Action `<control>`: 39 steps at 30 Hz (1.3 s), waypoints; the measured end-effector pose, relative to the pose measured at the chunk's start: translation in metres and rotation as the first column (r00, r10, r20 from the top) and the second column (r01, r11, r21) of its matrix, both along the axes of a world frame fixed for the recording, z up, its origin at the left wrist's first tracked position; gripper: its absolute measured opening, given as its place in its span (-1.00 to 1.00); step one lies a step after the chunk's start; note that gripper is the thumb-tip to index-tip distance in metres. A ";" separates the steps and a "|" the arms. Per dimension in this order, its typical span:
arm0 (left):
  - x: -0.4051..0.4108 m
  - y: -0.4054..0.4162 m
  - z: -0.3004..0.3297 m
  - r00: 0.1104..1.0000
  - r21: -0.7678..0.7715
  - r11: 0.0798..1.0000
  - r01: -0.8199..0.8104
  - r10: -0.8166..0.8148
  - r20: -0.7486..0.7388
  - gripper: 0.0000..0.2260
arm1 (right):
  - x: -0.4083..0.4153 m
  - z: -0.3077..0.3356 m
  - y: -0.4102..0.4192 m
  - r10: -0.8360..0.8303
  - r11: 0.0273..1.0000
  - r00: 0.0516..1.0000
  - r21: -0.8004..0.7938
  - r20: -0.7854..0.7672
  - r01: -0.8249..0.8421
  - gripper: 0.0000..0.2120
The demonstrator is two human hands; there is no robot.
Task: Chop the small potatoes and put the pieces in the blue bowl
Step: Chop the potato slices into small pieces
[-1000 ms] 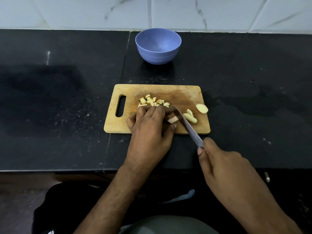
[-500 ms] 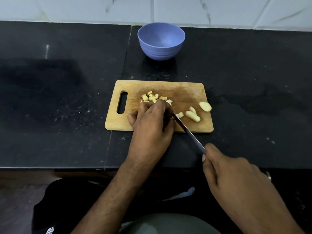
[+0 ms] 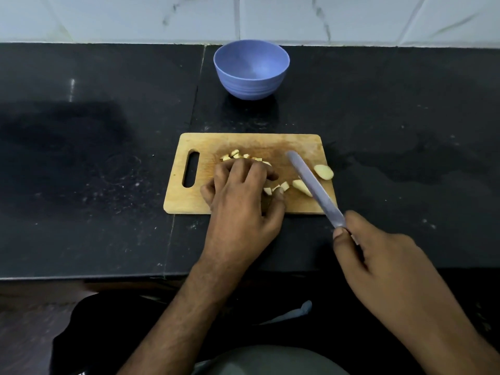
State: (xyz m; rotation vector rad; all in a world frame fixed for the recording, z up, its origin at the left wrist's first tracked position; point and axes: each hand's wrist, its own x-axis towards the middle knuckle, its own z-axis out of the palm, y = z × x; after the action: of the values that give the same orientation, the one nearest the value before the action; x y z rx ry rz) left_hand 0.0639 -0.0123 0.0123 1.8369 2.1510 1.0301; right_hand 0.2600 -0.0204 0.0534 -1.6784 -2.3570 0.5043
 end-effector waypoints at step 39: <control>0.007 0.007 -0.005 0.985 0.030 0.993 0.113 -0.108 -0.131 -0.88 | 0.007 -0.011 -0.015 -0.039 0.999 0.991 -0.007 0.131 0.041 -0.80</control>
State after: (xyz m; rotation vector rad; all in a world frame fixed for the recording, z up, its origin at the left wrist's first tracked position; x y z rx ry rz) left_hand 0.0712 -0.0048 0.0076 2.0686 2.0831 0.9586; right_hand 0.2673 -0.0357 0.0428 -1.8112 -2.4081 0.4116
